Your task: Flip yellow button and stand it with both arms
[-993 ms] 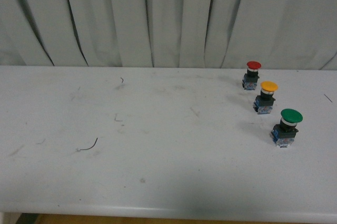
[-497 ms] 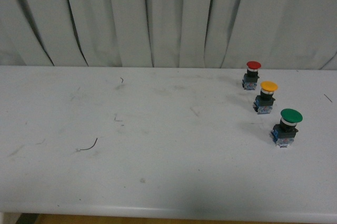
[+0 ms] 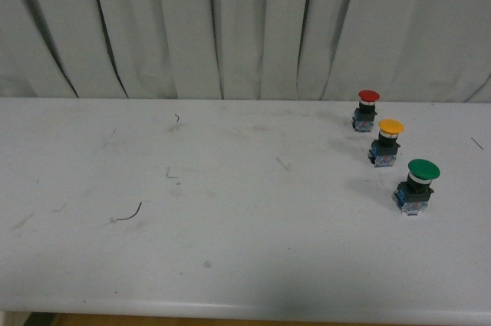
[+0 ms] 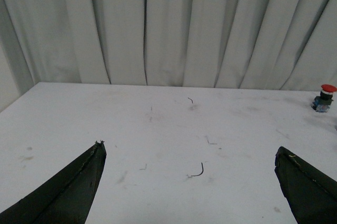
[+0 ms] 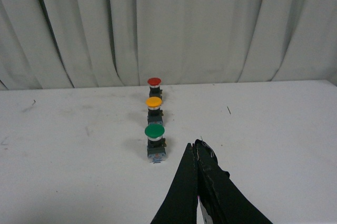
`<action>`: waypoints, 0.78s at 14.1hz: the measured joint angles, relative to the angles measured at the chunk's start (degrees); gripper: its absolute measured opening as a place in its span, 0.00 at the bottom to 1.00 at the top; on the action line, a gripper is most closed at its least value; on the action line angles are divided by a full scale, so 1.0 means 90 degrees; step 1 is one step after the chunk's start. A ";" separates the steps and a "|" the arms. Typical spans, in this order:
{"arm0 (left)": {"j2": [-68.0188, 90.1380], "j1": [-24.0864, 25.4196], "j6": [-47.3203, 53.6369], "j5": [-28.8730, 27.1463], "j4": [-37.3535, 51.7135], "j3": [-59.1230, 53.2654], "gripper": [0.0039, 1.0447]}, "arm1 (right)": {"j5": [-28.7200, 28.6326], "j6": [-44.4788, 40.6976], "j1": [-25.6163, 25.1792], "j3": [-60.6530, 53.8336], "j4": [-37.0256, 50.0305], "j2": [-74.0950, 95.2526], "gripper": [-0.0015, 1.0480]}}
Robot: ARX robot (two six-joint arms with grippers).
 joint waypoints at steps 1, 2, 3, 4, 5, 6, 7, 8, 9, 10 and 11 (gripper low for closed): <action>0.0000 0.0000 0.0002 0.0002 -0.0002 0.0000 0.94 | 0.0000 -0.0002 0.0000 0.0000 0.0012 -0.0015 0.02; 0.0000 0.0000 0.0000 0.0000 -0.0002 0.0000 0.94 | 0.0000 -0.0002 0.0000 0.0000 0.0019 -0.0015 0.02; 0.0000 0.0000 0.0000 -0.0005 0.0000 0.0000 0.94 | 0.0000 0.0000 0.0000 0.0000 0.0039 -0.0012 0.02; 0.0000 0.0000 0.0000 -0.0002 0.0005 0.0000 0.94 | 0.0000 0.0000 0.0000 0.0000 0.0019 -0.0010 0.02; 0.0000 0.0000 0.0000 -0.0002 0.0000 0.0000 0.94 | 0.0002 -0.0002 0.0000 0.0000 0.0019 -0.0012 0.05; 0.0000 0.0000 0.0000 -0.0002 0.0000 0.0000 0.94 | 0.0000 -0.0002 0.0000 0.0000 0.0017 -0.0012 0.15; 0.0000 0.0000 0.0000 -0.0002 0.0000 0.0000 0.94 | 0.0000 -0.0002 0.0000 0.0000 0.0017 -0.0012 0.27; 0.0000 0.0000 0.0000 -0.0002 0.0000 0.0000 0.94 | 0.0000 -0.0002 0.0000 0.0000 0.0019 -0.0012 0.43; 0.0000 0.0000 0.0000 -0.0002 0.0000 0.0000 0.94 | 0.0000 -0.0002 0.0000 0.0000 0.0017 -0.0012 0.55; 0.0000 0.0000 0.0000 -0.0002 0.0002 0.0000 0.94 | 0.0000 -0.0002 0.0000 0.0000 0.0019 -0.0012 0.67; 0.0000 0.0000 0.0000 -0.0002 0.0000 0.0000 0.94 | 0.0000 -0.0002 0.0000 0.0000 0.0019 -0.0012 0.79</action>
